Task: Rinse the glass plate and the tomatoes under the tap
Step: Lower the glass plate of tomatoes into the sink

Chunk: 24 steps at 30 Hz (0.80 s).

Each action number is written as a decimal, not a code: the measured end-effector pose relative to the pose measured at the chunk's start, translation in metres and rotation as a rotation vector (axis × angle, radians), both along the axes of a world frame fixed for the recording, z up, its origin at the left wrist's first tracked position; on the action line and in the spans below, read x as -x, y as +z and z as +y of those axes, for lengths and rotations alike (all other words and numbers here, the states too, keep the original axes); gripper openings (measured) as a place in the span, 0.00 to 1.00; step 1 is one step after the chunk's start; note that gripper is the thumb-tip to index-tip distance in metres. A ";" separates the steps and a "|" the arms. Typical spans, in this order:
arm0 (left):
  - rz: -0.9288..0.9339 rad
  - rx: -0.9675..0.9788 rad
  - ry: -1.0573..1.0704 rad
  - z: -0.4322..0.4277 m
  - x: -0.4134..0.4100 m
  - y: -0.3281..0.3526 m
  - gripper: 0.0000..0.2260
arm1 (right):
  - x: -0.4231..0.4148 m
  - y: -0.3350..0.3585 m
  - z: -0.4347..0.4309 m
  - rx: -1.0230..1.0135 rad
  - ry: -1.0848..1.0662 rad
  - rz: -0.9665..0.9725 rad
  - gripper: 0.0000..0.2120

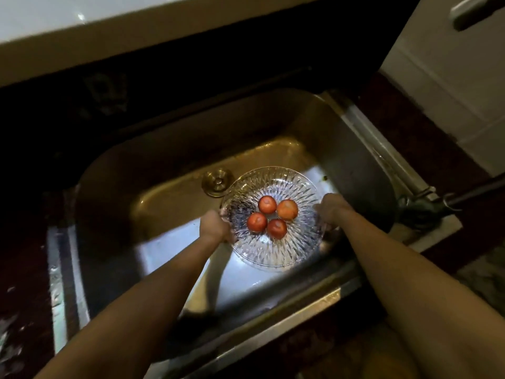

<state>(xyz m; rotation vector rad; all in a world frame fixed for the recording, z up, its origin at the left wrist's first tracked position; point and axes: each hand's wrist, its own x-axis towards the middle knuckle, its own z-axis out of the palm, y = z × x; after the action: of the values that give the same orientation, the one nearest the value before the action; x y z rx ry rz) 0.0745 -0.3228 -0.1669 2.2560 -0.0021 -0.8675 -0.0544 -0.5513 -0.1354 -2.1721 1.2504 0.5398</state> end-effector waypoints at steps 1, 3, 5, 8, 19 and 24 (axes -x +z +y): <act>0.010 -0.007 -0.031 -0.003 0.002 -0.003 0.18 | 0.000 -0.005 -0.004 0.006 0.018 0.016 0.16; 0.009 0.006 -0.048 -0.008 0.007 -0.007 0.18 | 0.003 -0.011 -0.008 0.023 0.019 0.040 0.18; -0.021 -0.035 -0.080 -0.010 0.010 -0.017 0.15 | 0.004 -0.017 -0.012 0.021 0.026 0.061 0.18; -0.090 -0.101 -0.144 -0.009 0.010 -0.020 0.13 | 0.004 -0.027 -0.013 -0.002 0.049 0.100 0.16; -0.161 -0.194 -0.244 -0.011 0.004 -0.025 0.13 | -0.002 -0.040 -0.013 0.024 0.105 0.119 0.11; -0.156 -0.187 -0.235 -0.012 0.002 -0.022 0.17 | -0.002 -0.046 -0.016 0.060 0.099 0.119 0.13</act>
<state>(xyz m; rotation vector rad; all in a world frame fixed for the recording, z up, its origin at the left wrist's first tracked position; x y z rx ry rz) 0.0723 -0.3351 -0.1894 2.5309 -0.2732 -0.8383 -0.0522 -0.5670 -0.1810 -2.2906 1.2391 0.6892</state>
